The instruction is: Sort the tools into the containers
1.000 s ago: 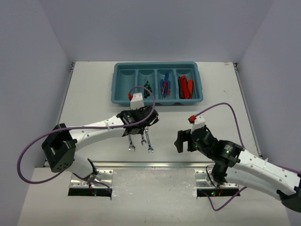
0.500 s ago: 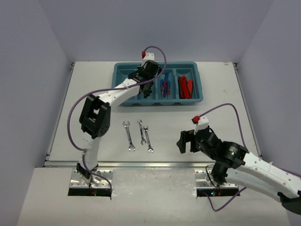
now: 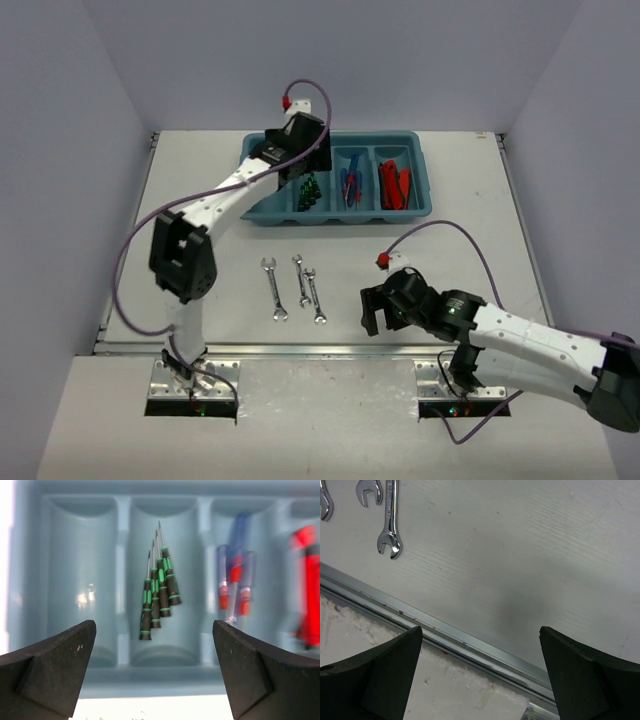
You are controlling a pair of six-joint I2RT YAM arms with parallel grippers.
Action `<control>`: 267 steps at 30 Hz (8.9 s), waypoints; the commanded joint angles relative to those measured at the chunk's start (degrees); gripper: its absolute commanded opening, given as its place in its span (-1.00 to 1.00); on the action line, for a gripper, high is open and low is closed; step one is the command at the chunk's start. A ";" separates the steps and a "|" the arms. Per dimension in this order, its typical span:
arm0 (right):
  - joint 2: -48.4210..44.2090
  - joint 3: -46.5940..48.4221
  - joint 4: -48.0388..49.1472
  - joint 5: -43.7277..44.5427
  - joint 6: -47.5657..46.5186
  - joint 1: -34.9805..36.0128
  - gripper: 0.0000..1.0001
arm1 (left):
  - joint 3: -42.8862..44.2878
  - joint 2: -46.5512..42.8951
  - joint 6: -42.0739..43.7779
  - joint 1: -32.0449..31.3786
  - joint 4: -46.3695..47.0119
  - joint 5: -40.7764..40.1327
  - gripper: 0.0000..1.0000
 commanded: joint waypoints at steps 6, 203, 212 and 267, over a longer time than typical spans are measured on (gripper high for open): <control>30.03 19.42 4.27 -0.20 1.50 0.06 0.88 | -36.19 -53.21 -12.33 -4.22 -0.40 -3.81 1.00; 49.12 42.50 -1.13 -0.68 -2.07 -0.33 -1.00 | -73.71 -88.71 -19.55 3.69 18.11 31.80 1.00; 30.93 29.67 12.07 -7.94 -8.07 1.24 -1.00 | -90.19 -78.82 -33.51 3.52 61.38 48.01 0.90; -9.59 16.43 -9.61 17.09 -8.36 4.51 0.98 | 20.51 7.95 3.43 14.24 -15.90 6.12 0.44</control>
